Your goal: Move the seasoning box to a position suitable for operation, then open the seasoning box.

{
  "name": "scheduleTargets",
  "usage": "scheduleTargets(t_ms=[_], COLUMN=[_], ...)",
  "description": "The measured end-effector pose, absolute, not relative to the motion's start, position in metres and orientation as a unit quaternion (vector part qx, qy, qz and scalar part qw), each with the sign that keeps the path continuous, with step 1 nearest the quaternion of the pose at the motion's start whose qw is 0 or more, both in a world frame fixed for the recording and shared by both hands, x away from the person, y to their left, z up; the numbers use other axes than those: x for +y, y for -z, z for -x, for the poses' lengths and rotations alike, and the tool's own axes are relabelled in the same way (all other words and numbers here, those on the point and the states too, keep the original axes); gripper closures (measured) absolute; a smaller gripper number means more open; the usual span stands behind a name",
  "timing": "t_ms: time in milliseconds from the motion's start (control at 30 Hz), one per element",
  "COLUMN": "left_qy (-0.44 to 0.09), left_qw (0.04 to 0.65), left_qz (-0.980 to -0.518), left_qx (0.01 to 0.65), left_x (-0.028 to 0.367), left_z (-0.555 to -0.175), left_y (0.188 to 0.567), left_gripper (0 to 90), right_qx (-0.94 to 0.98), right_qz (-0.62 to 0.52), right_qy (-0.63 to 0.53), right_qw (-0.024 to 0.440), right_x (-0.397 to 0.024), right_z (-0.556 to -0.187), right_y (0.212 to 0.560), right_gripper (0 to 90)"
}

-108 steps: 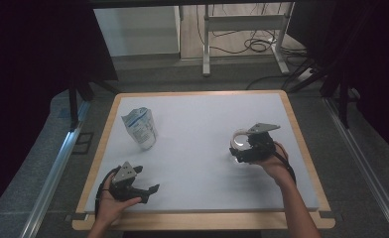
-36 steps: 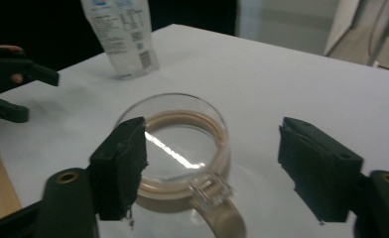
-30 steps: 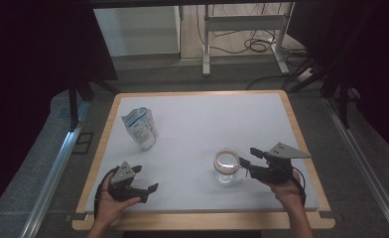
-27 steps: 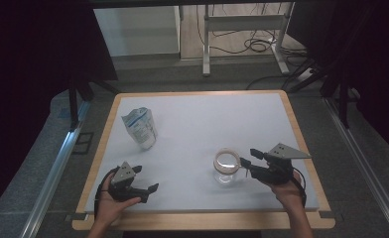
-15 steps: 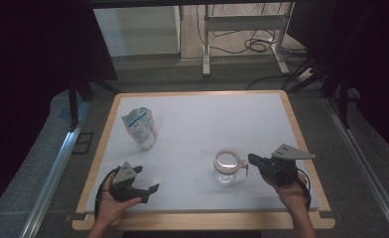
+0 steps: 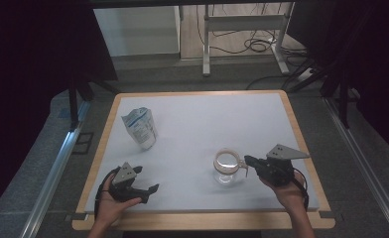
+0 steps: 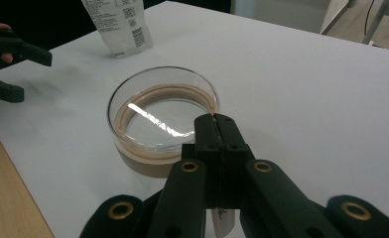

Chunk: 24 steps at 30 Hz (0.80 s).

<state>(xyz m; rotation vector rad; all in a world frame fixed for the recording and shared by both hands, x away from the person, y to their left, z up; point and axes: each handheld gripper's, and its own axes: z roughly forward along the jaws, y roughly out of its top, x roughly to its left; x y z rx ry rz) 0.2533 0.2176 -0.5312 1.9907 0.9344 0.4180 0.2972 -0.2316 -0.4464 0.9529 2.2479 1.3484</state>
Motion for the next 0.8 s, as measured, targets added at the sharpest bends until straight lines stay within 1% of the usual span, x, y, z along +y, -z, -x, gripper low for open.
scheduleTargets(t_ms=[300,500,800], left_qy=[-0.167,-0.168,-0.167], left_qw=[0.434,0.436,0.434], left_qz=[-0.803,-0.801,-0.803], left_qx=[0.374,0.374,0.373], left_x=[0.217,0.218,0.217], left_z=[-0.254,-0.254,-0.254], left_y=[0.532,0.531,0.532], left_gripper=[8.9,8.9,8.9], right_qx=[0.808,0.807,0.806], right_qz=[-0.327,-0.331,-0.33], right_qy=[-0.46,-0.456,-0.459], right_qw=[0.171,0.177,0.174], right_x=[-0.221,-0.221,-0.224], right_z=[-0.3,-0.3,-0.299], right_y=[0.448,0.447,0.448], right_gripper=[90.0,90.0,90.0])
